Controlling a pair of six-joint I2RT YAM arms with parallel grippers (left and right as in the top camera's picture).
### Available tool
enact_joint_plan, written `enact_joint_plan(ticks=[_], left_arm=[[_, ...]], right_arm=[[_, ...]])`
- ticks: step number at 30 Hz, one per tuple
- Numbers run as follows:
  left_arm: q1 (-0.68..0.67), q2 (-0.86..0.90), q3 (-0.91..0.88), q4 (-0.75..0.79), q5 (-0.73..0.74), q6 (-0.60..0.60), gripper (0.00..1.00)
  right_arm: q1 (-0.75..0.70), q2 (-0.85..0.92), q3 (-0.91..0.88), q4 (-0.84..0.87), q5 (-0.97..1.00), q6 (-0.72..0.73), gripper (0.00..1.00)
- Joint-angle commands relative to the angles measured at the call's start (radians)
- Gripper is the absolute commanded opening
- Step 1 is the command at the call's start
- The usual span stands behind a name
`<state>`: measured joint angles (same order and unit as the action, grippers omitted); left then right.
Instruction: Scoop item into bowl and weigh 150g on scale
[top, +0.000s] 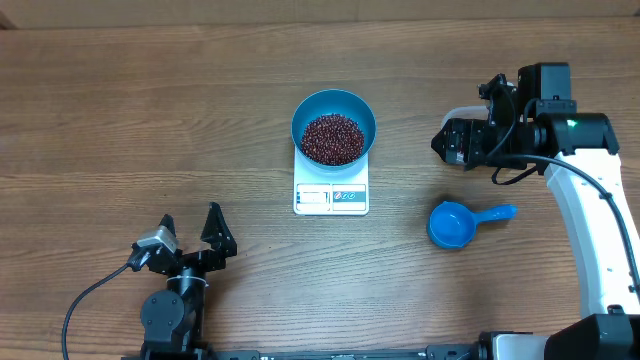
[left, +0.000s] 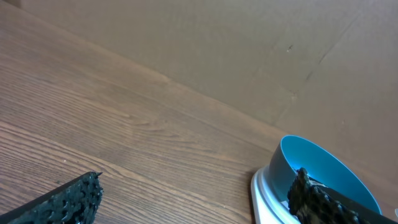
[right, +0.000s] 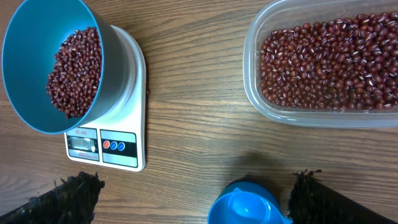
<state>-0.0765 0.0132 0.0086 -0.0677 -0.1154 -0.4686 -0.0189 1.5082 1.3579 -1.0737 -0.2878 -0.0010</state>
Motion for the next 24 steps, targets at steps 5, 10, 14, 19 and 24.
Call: enact_joint_plan(ticks=[5, 10, 14, 19, 24], left_arm=[[0.005, -0.01, -0.004, -0.001, 0.011, 0.016, 1.0], [0.005, -0.01, -0.004, -0.001, 0.011, 0.016, 1.0], [0.005, -0.01, -0.004, -0.001, 0.011, 0.016, 0.99], [0.005, -0.01, -0.004, -0.001, 0.011, 0.016, 1.0], [0.005, -0.01, -0.004, -0.001, 0.011, 0.016, 1.0]], right_arm=[[0.003, -0.004, 0.018, 0.004, 0.003, -0.008, 1.0], [0.003, -0.012, 0.018, -0.027, 0.034, -0.008, 1.0], [0.003, -0.084, 0.001, 0.025, 0.134, -0.008, 1.0], [0.001, -0.391, -0.224, 0.474, 0.183, -0.107, 1.0], [0.001, -0.708, -0.536, 0.732, 0.174, -0.131, 1.0]])
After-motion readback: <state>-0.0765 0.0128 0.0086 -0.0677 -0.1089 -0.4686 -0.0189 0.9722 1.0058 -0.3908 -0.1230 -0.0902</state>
